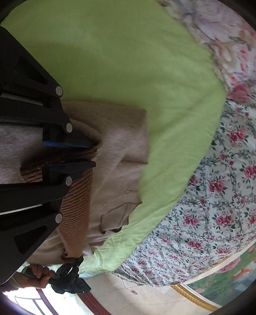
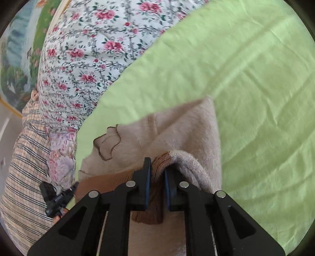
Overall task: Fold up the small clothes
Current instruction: 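Fold the hem with both grippers up toward the collar and release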
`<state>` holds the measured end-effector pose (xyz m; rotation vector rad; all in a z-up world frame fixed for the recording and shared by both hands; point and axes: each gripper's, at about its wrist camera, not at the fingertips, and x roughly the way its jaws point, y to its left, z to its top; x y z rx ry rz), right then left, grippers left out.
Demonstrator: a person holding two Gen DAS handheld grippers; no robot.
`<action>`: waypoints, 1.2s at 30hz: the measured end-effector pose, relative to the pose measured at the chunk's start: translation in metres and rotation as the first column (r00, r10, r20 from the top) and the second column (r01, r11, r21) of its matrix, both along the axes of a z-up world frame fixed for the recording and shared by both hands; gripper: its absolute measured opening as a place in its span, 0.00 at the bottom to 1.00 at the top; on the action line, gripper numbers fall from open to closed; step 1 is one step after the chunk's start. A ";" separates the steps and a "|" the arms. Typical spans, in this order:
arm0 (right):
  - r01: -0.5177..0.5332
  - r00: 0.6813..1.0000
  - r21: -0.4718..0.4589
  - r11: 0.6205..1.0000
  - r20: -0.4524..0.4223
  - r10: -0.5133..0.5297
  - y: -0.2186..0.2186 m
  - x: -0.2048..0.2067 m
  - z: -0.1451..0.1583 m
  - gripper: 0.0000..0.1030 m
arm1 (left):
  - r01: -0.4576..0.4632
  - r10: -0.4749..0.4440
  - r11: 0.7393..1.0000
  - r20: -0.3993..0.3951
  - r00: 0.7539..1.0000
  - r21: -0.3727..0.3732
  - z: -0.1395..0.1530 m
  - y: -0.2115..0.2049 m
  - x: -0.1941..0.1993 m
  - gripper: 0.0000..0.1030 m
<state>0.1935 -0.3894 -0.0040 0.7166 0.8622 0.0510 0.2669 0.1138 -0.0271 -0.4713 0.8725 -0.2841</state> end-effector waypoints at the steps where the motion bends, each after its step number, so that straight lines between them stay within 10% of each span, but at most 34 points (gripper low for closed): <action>1: 0.008 1.000 -0.017 1.000 0.020 -0.008 0.001 -0.008 0.006 0.34 | 0.013 -0.013 1.000 0.010 1.000 -0.015 0.002 0.000 -0.008 0.13; 6: -0.156 0.976 -0.178 0.971 0.120 0.179 0.061 -0.051 0.035 0.50 | 0.194 -0.193 0.981 0.093 0.977 -0.008 0.022 -0.045 -0.072 0.24; 13: -0.518 0.852 -0.312 0.797 -0.109 0.512 0.150 -0.025 -0.006 0.50 | 0.357 -0.362 0.919 0.000 0.932 0.167 -0.001 -0.129 -0.063 0.26; 18: -0.438 0.899 -0.347 0.829 -0.186 0.397 0.104 0.012 -0.017 0.47 | 0.322 -0.313 0.912 -0.077 0.947 0.253 -0.008 -0.122 -0.017 0.12; 26: -0.029 0.999 -0.307 0.951 -0.037 0.019 0.004 0.014 0.007 0.48 | 0.041 -0.029 0.972 -0.057 0.998 0.230 -0.004 -0.040 0.044 0.13; 36: -0.023 0.999 -0.228 0.973 0.041 0.033 0.055 -0.061 0.019 0.54 | -0.031 0.031 0.996 0.005 1.000 0.081 0.011 -0.036 -0.044 0.22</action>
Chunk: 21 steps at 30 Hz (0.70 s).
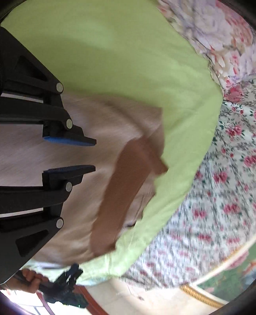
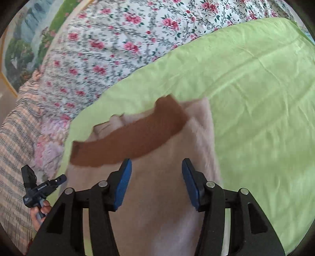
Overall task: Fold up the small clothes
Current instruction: 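Fold the hem with both grippers up toward the collar and release, then move both grippers back above the folded sweater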
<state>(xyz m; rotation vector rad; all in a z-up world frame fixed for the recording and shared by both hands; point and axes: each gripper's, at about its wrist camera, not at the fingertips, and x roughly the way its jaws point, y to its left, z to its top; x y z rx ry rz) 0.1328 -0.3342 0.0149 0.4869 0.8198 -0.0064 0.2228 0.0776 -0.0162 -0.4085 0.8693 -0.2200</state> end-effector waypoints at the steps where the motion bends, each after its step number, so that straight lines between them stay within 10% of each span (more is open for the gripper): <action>1: -0.007 1.000 0.010 1.000 0.006 0.007 0.005 -0.010 0.000 0.54 | 0.007 -0.007 1.000 0.008 1.000 -0.017 0.000 0.002 -0.018 0.24; 10: -0.067 0.997 0.034 0.997 0.033 0.066 0.055 -0.074 -0.007 0.56 | 0.031 -0.031 0.992 0.002 1.000 -0.120 -0.015 -0.016 -0.132 0.34; 21: -0.152 0.988 0.047 0.987 0.036 0.150 0.091 -0.096 -0.005 0.61 | -0.058 0.040 0.963 -0.070 0.997 -0.262 -0.048 -0.011 -0.162 0.59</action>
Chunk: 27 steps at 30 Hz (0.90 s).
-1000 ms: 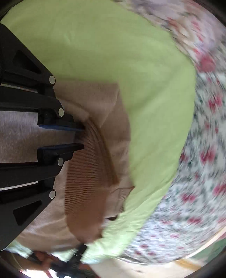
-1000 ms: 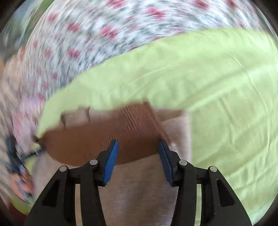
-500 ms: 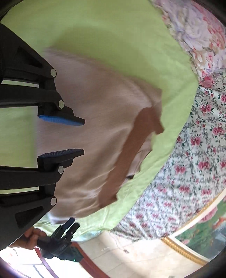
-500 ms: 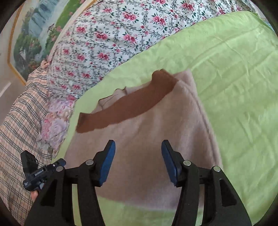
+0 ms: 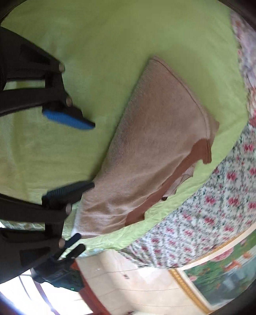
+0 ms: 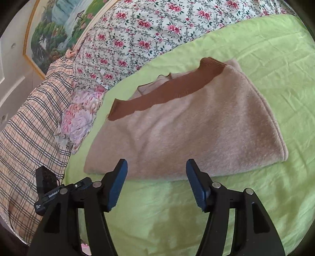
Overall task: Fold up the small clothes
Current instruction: 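Move both grippers back above the folded sweater, then grasp the folded sweater edge with both grippers and lift it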
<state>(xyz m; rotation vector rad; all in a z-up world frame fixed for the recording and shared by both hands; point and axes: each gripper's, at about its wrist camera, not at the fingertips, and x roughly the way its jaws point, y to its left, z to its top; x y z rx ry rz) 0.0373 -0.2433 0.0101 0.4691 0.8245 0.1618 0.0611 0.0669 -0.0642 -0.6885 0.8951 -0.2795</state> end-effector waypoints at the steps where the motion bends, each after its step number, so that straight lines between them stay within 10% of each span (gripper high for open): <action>1: -0.005 1.000 0.002 1.000 0.002 0.005 0.002 0.000 0.000 0.62 | -0.012 0.012 1.000 -0.004 1.000 -0.010 -0.001 0.001 0.002 0.59; 14: 0.002 1.000 0.031 1.000 0.005 -0.003 -0.007 0.011 0.004 0.62 | -0.222 0.222 0.975 -0.010 0.975 -0.028 -0.003 0.033 0.077 0.71; 16: 0.002 1.000 0.030 1.000 0.009 -0.002 -0.009 0.018 0.005 0.62 | -0.247 0.247 0.969 0.001 0.969 0.009 -0.001 0.036 0.088 0.62; 19: 0.004 1.000 0.023 1.000 0.006 -0.004 -0.020 0.033 0.009 0.62 | -0.221 0.221 0.975 0.016 0.975 0.007 0.001 0.038 0.102 0.17; 27: -0.023 0.998 0.100 0.995 -0.056 0.029 -0.065 0.086 0.013 0.62 | -0.082 0.052 0.986 0.205 0.977 0.142 0.071 -0.020 0.101 0.07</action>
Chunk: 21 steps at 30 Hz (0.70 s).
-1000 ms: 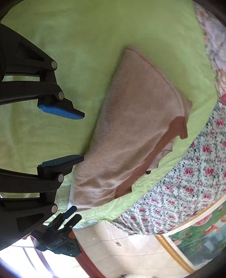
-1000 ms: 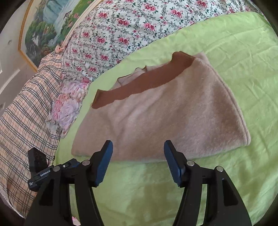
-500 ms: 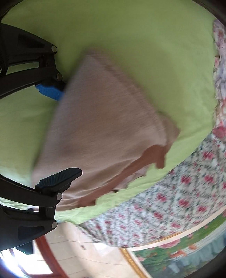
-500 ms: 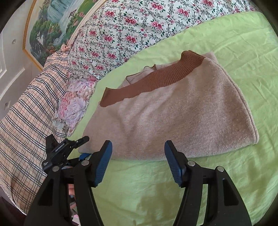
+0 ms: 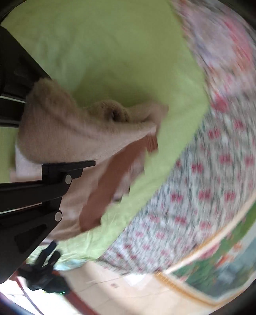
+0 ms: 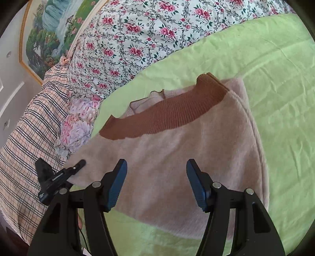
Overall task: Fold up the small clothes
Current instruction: 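Grasp the folded sweater edge with both grippers and lift it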
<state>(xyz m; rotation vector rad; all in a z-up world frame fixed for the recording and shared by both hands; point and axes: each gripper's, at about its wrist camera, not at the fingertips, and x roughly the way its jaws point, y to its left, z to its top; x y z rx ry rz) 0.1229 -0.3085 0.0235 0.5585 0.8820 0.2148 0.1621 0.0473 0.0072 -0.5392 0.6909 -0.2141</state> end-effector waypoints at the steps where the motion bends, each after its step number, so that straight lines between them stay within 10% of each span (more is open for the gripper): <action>1: -0.015 1.000 0.040 0.999 -0.010 0.015 -0.005 0.008 -0.001 0.62 | 0.030 -0.030 0.999 0.012 0.999 0.021 0.008 -0.013 0.001 0.07; 7: -0.143 0.986 0.273 0.951 -0.040 0.160 -0.003 0.060 -0.013 0.85 | 0.232 -0.238 0.964 0.034 0.971 0.127 0.016 -0.104 0.005 0.07; 15: -0.223 0.942 0.423 0.878 -0.137 0.306 0.044 0.150 -0.059 0.87 | 0.316 -0.318 0.933 -0.013 0.948 0.175 -0.002 -0.144 0.003 0.07; 21: -0.204 0.963 0.175 0.963 -0.142 0.230 0.058 0.183 -0.039 0.18 | 0.333 -0.339 0.909 -0.022 0.941 0.251 -0.001 -0.155 -0.002 0.07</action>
